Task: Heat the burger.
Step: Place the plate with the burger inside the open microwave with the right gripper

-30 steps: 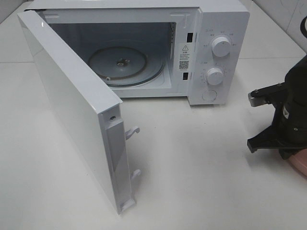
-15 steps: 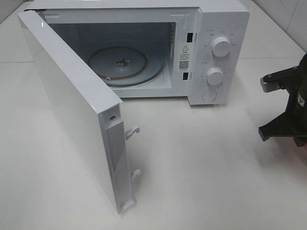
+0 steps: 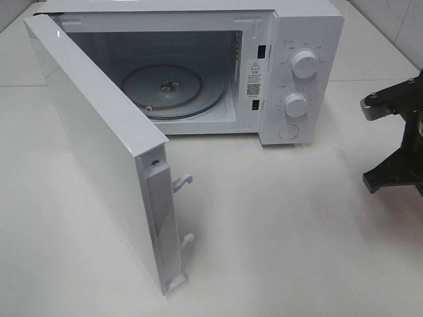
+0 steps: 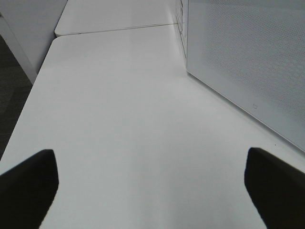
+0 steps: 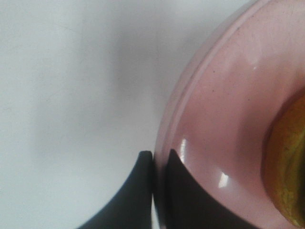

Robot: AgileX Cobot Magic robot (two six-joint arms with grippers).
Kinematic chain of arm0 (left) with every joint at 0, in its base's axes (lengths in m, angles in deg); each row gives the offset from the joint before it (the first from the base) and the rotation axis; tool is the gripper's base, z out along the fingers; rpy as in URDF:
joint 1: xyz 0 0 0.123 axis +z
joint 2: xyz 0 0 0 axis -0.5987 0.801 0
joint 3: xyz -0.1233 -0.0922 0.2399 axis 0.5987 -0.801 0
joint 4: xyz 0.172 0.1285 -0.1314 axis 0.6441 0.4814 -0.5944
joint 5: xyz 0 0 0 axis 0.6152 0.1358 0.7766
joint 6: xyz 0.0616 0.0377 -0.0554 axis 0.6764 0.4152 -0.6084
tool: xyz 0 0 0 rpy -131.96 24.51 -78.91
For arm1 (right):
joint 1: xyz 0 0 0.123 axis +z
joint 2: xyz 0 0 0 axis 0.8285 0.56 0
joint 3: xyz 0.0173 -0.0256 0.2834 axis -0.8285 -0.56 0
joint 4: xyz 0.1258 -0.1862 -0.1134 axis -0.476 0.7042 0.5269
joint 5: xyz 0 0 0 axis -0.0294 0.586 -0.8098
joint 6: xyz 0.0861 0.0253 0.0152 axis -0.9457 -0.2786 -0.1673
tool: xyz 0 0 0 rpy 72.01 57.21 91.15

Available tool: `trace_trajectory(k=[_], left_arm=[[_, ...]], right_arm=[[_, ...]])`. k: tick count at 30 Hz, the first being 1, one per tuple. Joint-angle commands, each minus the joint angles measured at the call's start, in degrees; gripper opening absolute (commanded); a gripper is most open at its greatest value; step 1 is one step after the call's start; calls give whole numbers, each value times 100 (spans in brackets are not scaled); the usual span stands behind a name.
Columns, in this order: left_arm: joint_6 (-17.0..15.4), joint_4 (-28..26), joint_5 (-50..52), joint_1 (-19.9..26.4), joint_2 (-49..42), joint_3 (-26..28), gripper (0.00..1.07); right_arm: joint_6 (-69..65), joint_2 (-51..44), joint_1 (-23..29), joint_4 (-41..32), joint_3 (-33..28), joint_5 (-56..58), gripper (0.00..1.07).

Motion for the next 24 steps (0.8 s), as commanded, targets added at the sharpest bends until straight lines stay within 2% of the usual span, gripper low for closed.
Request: trace_trajectory(k=[1, 15, 17, 24], left_arm=[[-6, -17, -6, -34, -29, -17, 100], [-6, -17, -6, -34, -29, -17, 100], [-6, -17, -6, -34, -29, -17, 100], [-6, -17, -6, -34, -29, -17, 100]], right_arm=[[-6, -201, 229, 327, 23, 418, 0], [-149, -710, 900, 430, -665, 584, 0], [-241, -911, 1175, 424, -819, 625, 0], [-309, -1083, 1599, 430, -854, 1003, 0]])
